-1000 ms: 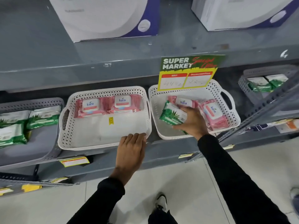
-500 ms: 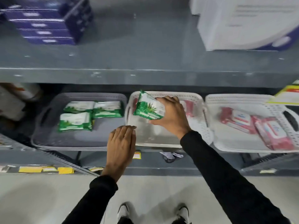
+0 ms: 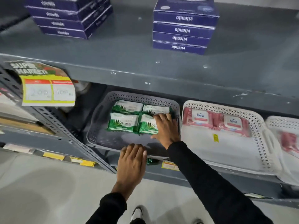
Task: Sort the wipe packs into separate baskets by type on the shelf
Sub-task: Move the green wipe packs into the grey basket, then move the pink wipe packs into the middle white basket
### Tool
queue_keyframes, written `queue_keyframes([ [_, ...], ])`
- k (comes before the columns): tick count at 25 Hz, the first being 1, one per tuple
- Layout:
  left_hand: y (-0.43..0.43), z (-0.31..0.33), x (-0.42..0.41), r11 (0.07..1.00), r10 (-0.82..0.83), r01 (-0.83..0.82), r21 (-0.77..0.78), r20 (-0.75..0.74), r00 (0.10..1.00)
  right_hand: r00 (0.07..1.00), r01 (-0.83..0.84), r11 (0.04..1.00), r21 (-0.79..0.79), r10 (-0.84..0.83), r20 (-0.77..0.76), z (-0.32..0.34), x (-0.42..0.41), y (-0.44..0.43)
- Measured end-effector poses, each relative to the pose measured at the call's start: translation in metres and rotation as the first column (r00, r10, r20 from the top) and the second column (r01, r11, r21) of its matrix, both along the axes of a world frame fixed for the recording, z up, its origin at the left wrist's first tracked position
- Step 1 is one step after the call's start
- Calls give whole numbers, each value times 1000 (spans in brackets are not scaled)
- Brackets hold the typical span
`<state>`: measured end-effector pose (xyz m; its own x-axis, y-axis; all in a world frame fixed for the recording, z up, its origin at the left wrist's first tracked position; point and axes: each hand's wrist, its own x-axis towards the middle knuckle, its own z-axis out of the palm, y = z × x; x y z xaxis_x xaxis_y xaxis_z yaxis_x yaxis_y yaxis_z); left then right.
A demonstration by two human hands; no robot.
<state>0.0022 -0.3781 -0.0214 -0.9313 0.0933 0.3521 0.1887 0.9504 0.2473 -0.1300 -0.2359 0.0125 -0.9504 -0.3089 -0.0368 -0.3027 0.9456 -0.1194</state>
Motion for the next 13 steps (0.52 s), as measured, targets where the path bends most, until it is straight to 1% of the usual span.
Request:
queue_keyframes([
  [2,4,0,-2,1000,20,-20,16,16,1000,1000,-6,1000,-3,6,-2,-2,0,1],
  [3,6,1,-2,999,25,-27,41,33,999,1000,-11,1000,-30,10,-14,1,1,4],
  [6,30,9,-3,986,-28,21,163,36,999,998,10,983,-186,-21,-58,18,8,34],
  [9,83,21,-7,968,-147,148,203,-21,989,987,89,935,-342,-129,-98,38,23,99],
  [13,178,27,-10,924,-317,319,211,-42,947,938,276,886,-372,-334,-98,53,44,235],
])
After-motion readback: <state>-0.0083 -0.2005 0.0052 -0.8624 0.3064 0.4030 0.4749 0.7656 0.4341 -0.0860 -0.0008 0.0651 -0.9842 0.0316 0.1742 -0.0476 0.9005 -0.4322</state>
